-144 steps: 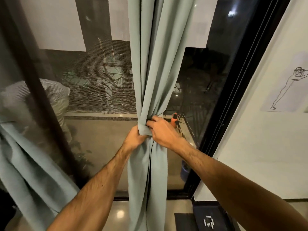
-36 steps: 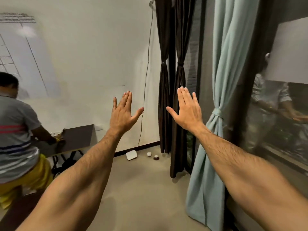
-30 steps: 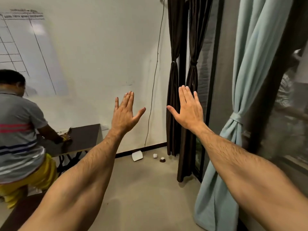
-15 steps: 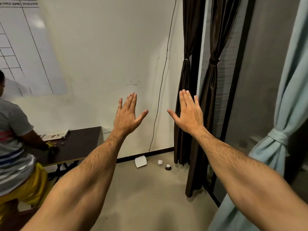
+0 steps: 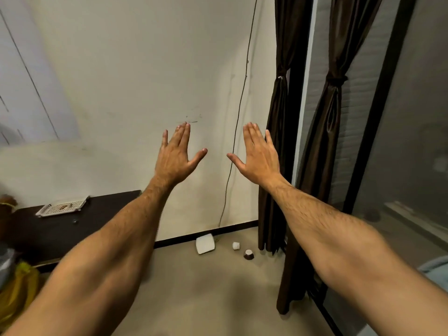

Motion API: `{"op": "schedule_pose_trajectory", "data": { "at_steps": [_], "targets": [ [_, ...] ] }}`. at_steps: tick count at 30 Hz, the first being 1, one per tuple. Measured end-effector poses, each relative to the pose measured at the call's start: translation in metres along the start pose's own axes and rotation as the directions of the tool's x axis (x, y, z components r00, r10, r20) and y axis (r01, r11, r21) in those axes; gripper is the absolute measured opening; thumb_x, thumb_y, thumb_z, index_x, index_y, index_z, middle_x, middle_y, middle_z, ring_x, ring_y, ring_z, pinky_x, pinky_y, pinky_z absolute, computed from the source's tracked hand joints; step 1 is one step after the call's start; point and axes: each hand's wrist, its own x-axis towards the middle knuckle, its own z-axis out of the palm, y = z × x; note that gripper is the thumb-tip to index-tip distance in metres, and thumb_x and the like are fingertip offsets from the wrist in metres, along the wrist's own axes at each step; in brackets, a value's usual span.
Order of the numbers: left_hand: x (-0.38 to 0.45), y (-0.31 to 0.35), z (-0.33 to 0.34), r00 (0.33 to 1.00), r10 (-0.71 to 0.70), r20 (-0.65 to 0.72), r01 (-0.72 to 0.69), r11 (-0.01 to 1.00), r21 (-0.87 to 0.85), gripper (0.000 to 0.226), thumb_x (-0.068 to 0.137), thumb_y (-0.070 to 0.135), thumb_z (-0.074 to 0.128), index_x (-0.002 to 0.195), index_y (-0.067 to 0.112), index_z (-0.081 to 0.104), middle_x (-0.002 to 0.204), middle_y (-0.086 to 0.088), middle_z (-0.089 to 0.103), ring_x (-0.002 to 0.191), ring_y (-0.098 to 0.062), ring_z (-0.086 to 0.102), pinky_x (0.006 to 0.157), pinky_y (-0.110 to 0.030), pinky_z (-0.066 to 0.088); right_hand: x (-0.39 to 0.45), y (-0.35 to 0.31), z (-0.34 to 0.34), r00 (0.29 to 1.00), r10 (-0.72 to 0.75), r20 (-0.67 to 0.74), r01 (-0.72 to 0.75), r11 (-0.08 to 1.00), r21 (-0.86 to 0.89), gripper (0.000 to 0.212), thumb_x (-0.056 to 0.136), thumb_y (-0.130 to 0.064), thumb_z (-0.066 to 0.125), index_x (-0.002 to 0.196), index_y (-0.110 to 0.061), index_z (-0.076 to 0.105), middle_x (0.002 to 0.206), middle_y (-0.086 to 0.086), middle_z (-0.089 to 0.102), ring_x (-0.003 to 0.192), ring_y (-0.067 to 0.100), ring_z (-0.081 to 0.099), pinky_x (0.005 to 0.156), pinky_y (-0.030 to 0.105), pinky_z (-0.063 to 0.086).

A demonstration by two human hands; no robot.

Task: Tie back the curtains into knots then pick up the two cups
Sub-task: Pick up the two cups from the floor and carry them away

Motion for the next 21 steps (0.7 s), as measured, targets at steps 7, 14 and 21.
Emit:
{"op": "schedule_pose_trajectory", "data": {
  "at_steps": [7,14,21],
  "targets": [
    [0.061,-0.037,0.075,1.0,-0.002,0.009,0.002,1.0,-0.008,0.093,0.096,0.076,0.021,0.162,0.011,0.009,0.169,-0.005,0.013,0.156,-0.015,0.01,0.127,-0.046,-0.002,0.061,0.015,0.075,0.999,0.001,0.036,0.0,1.0,-0.009,0.097,0.097,-0.076,0.021,0.163,-0.006,0.007,0.171,0.01,0.007,0.159,0.021,0.002,0.128,0.05,0.007],
    [0.134,-0.079,0.157,0.998,0.034,0.047,-0.032,0.998,-0.047,0.092,0.095,0.075,0.021,0.162,0.012,0.01,0.169,-0.004,0.014,0.156,-0.015,0.01,0.127,-0.046,-0.002,0.13,0.031,0.155,0.999,0.035,0.019,-0.034,0.998,-0.058,0.097,0.097,-0.076,0.021,0.163,-0.006,0.008,0.171,0.01,0.01,0.158,0.021,0.004,0.128,0.051,0.008],
    [0.211,-0.118,0.241,0.995,0.084,0.057,-0.078,0.992,-0.098,0.091,0.096,0.074,0.022,0.162,0.011,0.012,0.168,-0.005,0.015,0.156,-0.015,0.01,0.127,-0.047,-0.001,0.195,0.045,0.226,0.991,0.11,0.078,-0.1,0.988,-0.122,0.097,0.097,-0.077,0.018,0.163,-0.007,0.005,0.171,0.009,0.005,0.158,0.021,0.001,0.128,0.049,0.004]
  ]
}}
